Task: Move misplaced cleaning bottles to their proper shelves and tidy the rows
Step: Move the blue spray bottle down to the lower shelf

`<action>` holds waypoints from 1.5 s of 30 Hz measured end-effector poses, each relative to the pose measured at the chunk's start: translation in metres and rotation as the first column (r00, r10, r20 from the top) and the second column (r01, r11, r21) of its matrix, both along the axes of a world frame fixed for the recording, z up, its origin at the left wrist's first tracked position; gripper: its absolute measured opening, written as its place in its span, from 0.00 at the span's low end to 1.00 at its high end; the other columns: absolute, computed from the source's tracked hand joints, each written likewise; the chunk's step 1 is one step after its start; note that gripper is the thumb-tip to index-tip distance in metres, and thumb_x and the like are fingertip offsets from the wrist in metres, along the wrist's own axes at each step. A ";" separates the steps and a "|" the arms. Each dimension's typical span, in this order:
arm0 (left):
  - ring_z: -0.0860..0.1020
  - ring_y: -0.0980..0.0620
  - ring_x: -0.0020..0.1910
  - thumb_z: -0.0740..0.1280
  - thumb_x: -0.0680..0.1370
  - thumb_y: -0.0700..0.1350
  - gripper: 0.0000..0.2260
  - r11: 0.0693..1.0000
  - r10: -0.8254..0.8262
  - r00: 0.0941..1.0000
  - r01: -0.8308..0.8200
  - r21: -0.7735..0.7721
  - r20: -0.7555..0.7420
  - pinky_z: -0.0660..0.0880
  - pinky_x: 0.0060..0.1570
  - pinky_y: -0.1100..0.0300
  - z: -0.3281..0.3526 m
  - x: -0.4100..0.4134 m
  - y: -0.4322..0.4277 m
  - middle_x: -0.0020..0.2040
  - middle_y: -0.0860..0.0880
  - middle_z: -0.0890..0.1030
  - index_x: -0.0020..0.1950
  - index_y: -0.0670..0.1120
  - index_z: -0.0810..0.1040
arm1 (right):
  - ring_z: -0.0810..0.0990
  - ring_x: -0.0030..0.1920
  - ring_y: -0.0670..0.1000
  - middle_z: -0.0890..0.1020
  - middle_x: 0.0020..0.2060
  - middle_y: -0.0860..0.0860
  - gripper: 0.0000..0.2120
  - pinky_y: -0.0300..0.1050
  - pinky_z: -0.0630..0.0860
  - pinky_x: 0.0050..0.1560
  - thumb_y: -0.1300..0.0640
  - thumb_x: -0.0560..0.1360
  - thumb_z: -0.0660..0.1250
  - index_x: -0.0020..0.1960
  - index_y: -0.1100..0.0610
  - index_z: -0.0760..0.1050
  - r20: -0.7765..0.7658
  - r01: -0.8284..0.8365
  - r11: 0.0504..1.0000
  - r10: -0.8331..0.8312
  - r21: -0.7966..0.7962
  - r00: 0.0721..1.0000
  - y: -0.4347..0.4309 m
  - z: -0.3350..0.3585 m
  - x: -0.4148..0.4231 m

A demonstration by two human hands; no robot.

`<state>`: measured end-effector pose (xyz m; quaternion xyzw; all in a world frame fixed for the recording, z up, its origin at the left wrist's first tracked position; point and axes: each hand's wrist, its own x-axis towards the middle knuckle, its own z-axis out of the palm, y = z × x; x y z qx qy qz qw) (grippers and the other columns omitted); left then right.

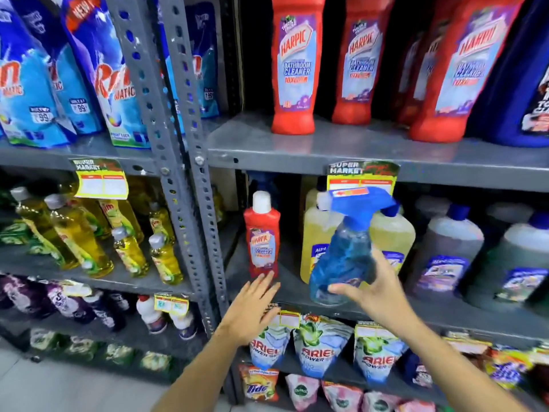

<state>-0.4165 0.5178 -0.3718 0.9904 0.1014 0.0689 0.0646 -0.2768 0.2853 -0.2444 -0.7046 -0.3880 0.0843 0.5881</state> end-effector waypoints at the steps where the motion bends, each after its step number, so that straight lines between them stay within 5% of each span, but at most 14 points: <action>1: 0.48 0.46 0.77 0.39 0.80 0.64 0.32 1.000 0.021 0.998 -0.021 0.001 -0.051 0.55 0.72 0.42 -0.007 0.001 0.004 0.77 0.49 0.44 0.78 0.47 0.56 | 0.82 0.53 0.41 0.82 0.50 0.35 0.32 0.36 0.77 0.51 0.65 0.61 0.82 0.59 0.48 0.72 -0.030 0.011 0.999 -0.012 -0.039 0.999 0.006 -0.017 0.008; 4: 0.42 0.49 0.77 0.39 0.77 0.66 0.34 0.997 0.072 0.986 -0.073 -0.002 -0.153 0.44 0.75 0.46 -0.019 0.003 0.011 0.78 0.49 0.38 0.79 0.49 0.52 | 0.82 0.54 0.43 0.82 0.49 0.38 0.32 0.48 0.80 0.55 0.61 0.63 0.82 0.61 0.52 0.71 -0.064 0.067 0.990 -0.075 -0.123 0.995 0.022 -0.054 0.027; 7: 0.43 0.50 0.77 0.37 0.75 0.68 0.37 0.996 0.088 0.981 -0.089 -0.001 -0.174 0.43 0.75 0.47 -0.026 0.004 0.015 0.79 0.51 0.42 0.79 0.51 0.50 | 0.82 0.53 0.43 0.81 0.51 0.40 0.32 0.49 0.80 0.57 0.62 0.64 0.81 0.61 0.51 0.69 -0.094 0.106 0.980 -0.123 -0.169 0.988 0.035 -0.072 0.033; 13: 0.45 0.49 0.77 0.47 0.81 0.64 0.30 0.997 0.082 0.992 -0.081 0.019 -0.093 0.39 0.74 0.51 -0.041 0.001 0.018 0.79 0.50 0.49 0.79 0.50 0.52 | 0.82 0.55 0.47 0.82 0.54 0.45 0.34 0.53 0.80 0.57 0.59 0.64 0.81 0.65 0.51 0.69 -0.126 0.135 0.969 -0.163 -0.205 0.978 0.051 -0.089 0.048; 22: 0.45 0.52 0.77 0.32 0.75 0.70 0.38 0.998 0.054 0.997 -0.055 -0.019 -0.060 0.40 0.73 0.53 -0.042 -0.002 0.024 0.79 0.51 0.49 0.79 0.52 0.51 | 0.81 0.51 0.44 0.81 0.52 0.45 0.37 0.46 0.81 0.50 0.52 0.62 0.82 0.64 0.52 0.67 -0.045 0.154 0.943 -0.175 -0.294 0.984 0.051 -0.088 0.053; 25: 0.45 0.53 0.77 0.36 0.76 0.69 0.36 0.998 0.053 0.998 -0.054 -0.037 -0.041 0.41 0.74 0.52 -0.042 -0.002 0.024 0.79 0.52 0.48 0.79 0.53 0.52 | 0.79 0.49 0.47 0.77 0.50 0.49 0.41 0.39 0.75 0.46 0.48 0.61 0.82 0.65 0.53 0.64 -0.126 0.336 0.923 -0.362 -0.186 0.924 0.040 -0.092 0.039; 28: 0.45 0.52 0.77 0.42 0.79 0.66 0.32 0.999 0.048 0.998 -0.049 -0.022 -0.028 0.43 0.75 0.49 -0.044 -0.003 0.023 0.79 0.52 0.48 0.79 0.52 0.52 | 0.75 0.42 0.53 0.75 0.42 0.53 0.26 0.36 0.71 0.41 0.39 0.67 0.74 0.57 0.44 0.65 -0.154 0.467 0.884 -0.459 0.014 0.875 0.024 -0.102 0.003; 31: 0.47 0.51 0.77 0.45 0.80 0.65 0.30 0.999 0.047 0.999 -0.047 0.003 -0.010 0.42 0.74 0.51 -0.046 -0.003 0.024 0.79 0.50 0.50 0.79 0.51 0.54 | 0.74 0.36 0.53 0.75 0.38 0.53 0.15 0.36 0.71 0.36 0.53 0.75 0.71 0.53 0.41 0.67 -0.095 0.336 0.939 -0.329 0.076 0.939 0.029 -0.100 -0.028; 33: 0.49 0.50 0.77 0.48 0.81 0.63 0.29 0.999 0.049 0.999 -0.049 0.021 -0.002 0.42 0.74 0.50 -0.048 -0.002 0.024 0.79 0.49 0.53 0.78 0.50 0.55 | 0.76 0.38 0.49 0.77 0.40 0.51 0.16 0.37 0.73 0.39 0.60 0.77 0.69 0.58 0.45 0.68 -0.025 0.250 0.967 -0.249 0.049 0.968 0.050 -0.089 -0.034; 38: 0.52 0.48 0.77 0.48 0.81 0.63 0.29 0.999 0.049 0.999 -0.049 0.024 -0.009 0.43 0.72 0.49 -0.053 -0.002 0.025 0.78 0.48 0.56 0.78 0.50 0.57 | 0.77 0.54 0.42 0.74 0.59 0.47 0.35 0.34 0.75 0.52 0.53 0.77 0.68 0.78 0.56 0.54 -0.004 0.105 0.990 -0.105 -0.096 0.994 0.127 -0.064 -0.036; 41: 0.49 0.49 0.77 0.49 0.81 0.62 0.28 0.998 0.056 0.998 -0.055 0.023 -0.014 0.41 0.73 0.49 -0.054 -0.001 0.024 0.79 0.49 0.54 0.78 0.50 0.55 | 0.68 0.71 0.53 0.68 0.71 0.56 0.44 0.47 0.68 0.70 0.52 0.73 0.73 0.79 0.60 0.51 -0.047 0.155 0.976 -0.164 -0.156 0.985 0.165 -0.063 -0.025; 45: 0.43 0.52 0.77 0.48 0.81 0.62 0.29 0.995 0.096 0.994 -0.095 0.019 -0.044 0.38 0.74 0.50 -0.051 0.000 0.023 0.79 0.51 0.48 0.79 0.52 0.50 | 0.71 0.70 0.56 0.71 0.69 0.58 0.52 0.54 0.70 0.70 0.49 0.64 0.80 0.78 0.58 0.53 -0.165 0.133 0.969 -0.169 -0.210 0.972 0.195 -0.069 -0.003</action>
